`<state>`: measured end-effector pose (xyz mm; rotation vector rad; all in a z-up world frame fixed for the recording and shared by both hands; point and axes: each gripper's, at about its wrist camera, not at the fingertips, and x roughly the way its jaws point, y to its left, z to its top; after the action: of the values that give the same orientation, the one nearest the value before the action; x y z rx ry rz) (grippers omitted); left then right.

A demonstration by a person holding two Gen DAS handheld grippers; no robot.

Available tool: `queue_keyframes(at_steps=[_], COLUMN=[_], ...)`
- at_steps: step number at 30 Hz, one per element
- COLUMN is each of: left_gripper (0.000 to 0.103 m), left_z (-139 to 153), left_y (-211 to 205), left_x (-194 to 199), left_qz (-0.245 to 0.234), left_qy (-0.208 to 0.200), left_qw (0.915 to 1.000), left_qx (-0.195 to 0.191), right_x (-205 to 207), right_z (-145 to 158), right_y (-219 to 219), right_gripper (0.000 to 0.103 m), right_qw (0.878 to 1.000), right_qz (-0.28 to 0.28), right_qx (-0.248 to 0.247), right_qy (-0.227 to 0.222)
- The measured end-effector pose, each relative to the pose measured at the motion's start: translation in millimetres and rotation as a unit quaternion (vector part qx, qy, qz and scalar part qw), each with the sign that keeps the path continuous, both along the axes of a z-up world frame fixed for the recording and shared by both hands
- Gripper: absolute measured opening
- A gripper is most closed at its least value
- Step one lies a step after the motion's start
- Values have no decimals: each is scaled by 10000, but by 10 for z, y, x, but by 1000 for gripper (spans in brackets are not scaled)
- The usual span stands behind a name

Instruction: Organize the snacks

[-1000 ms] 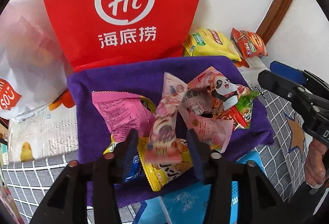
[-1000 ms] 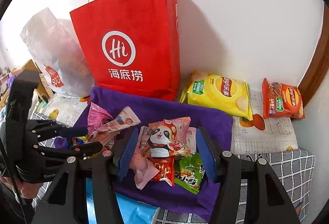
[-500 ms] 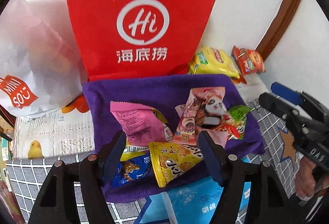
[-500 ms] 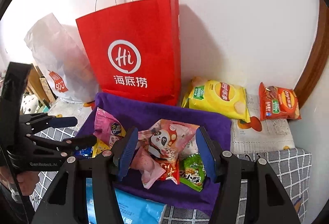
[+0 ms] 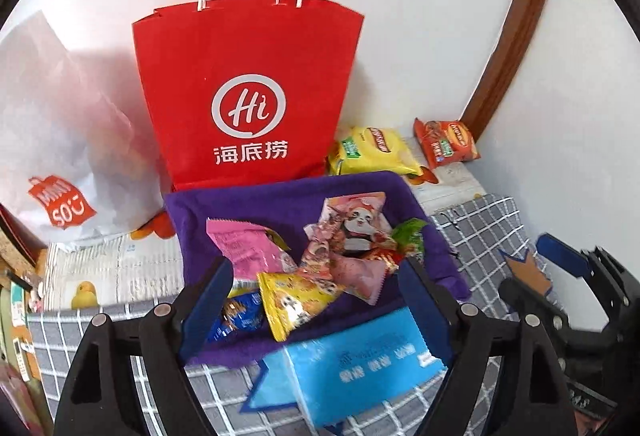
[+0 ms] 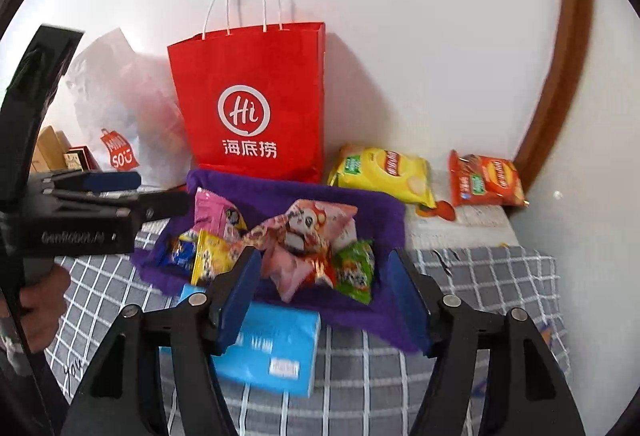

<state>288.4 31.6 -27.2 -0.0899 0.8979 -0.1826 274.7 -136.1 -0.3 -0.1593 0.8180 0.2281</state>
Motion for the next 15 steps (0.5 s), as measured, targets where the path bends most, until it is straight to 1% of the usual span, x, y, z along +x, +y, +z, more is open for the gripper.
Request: queue_keyframes(at_steps=[1, 2, 4, 6, 8, 10, 11, 13, 15], left_gripper=[84, 84, 84, 84, 86, 88, 90, 93, 95], left_z=[15, 31, 57, 61, 61, 49, 46, 39, 35], left_y=[-16, -37, -53, -23, 39, 75, 72, 44, -4], left_x=[-71, -148, -370, -542, -734, -928, -1018, -1225, -1394], left_qz=[-14, -65, -82, -4, 130, 212, 216, 233, 225], left_qy=[33, 4, -94, -147, -214, -248, -262, -336, -386], left_qw=[10000, 9999, 9999, 9999, 9996, 9991, 9991, 9989, 9988], left_qx=[-58, -85, -35, -43, -152, -258, -271, -235, -197], right_x=[-62, -167, -284, -418, -543, -642, -708, -813, -948], right_z=[26, 67, 96, 100, 79, 47, 28, -1, -10], right_y=[-18, -46, -76, -131, -165, -161, -152, -162, -196], right_gripper=[75, 77, 77, 77, 77, 77, 77, 77, 77], right_qw=[9999, 9996, 9993, 9994, 9990, 9990, 9989, 9983, 9978], right_qz=[-57, -161, -240, -280, -346, -347, -356, -471, -558], right_qx=[-27, -44, -13, 146, 269, 214, 118, 27, 91], right_qy=[-98, -233, -271, -156, 14, 177, 266, 335, 348])
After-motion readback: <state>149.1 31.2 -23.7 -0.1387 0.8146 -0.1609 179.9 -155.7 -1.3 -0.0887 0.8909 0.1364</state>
